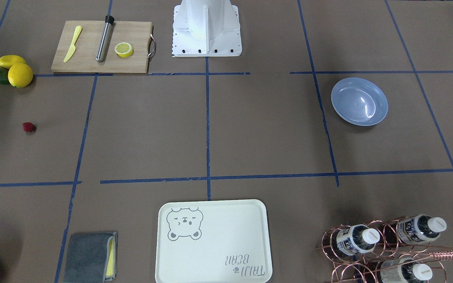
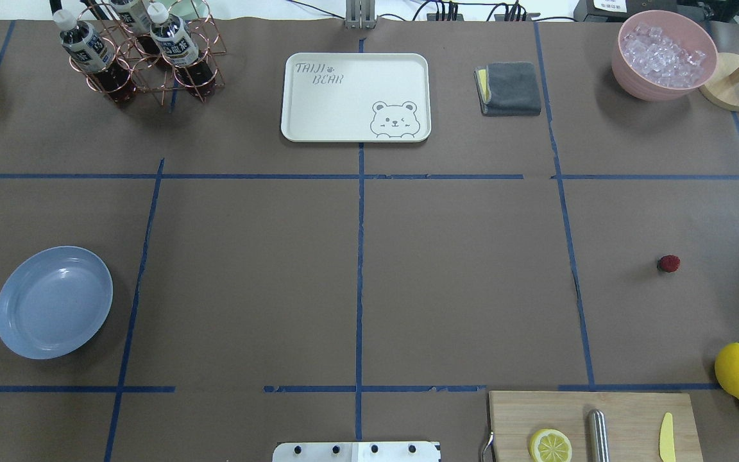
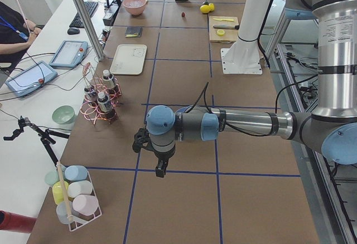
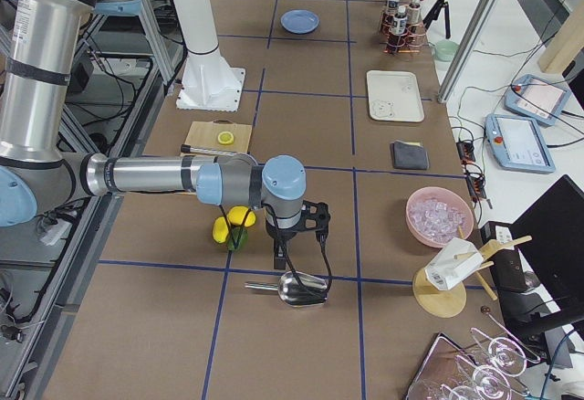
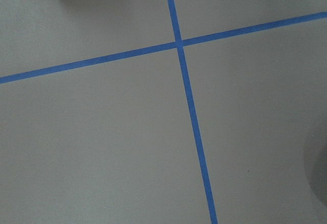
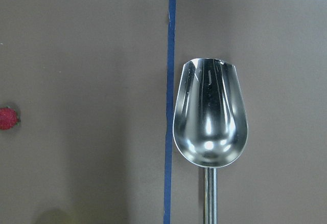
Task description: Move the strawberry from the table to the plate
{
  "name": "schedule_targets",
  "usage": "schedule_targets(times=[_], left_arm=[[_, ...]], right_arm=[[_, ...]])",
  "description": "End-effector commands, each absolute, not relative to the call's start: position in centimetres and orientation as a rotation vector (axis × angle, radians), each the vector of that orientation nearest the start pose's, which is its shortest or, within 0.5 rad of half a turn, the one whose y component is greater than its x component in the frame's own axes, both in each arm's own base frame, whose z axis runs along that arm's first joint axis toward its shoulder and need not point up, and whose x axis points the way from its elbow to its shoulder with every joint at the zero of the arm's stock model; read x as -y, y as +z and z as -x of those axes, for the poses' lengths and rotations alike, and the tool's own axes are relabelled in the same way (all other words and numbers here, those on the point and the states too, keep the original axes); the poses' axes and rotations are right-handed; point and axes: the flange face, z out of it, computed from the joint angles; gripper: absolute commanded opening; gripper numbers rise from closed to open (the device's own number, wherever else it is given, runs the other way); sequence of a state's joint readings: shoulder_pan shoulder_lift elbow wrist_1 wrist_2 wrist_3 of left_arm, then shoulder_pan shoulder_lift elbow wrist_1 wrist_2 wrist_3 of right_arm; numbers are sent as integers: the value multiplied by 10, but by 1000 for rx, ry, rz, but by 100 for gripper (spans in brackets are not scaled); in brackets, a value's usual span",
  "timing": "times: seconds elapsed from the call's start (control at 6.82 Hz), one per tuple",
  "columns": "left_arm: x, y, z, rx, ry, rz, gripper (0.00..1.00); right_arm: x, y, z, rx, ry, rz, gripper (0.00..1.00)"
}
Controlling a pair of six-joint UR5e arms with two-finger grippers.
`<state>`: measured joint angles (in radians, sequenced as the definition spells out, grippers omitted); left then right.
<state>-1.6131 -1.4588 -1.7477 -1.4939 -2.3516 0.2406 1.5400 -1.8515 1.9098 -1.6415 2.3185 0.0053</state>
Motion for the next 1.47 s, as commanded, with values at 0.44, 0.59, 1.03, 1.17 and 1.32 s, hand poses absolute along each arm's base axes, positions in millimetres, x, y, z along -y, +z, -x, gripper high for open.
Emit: schedule_targets(times=[0.44,0.59,1.03,1.17,1.32], left_arm=[[442,623,81,-771,205,-126,100],[446,618,79,-764,228,-172,100],[472,571,79,-721,354,-490,100],[471,553,80,-678,428,-684,100],[476,556,77,-674,446,-760,100]], right_arm=[[380,614,-54,744,-29,6,100],[404,587,-52,754,-48,-50,100],[438,542,-52,750,-74,-148,100],[440,541,-51,754,-48,-138,100],[439,539,-50,772,-43,-135,100]])
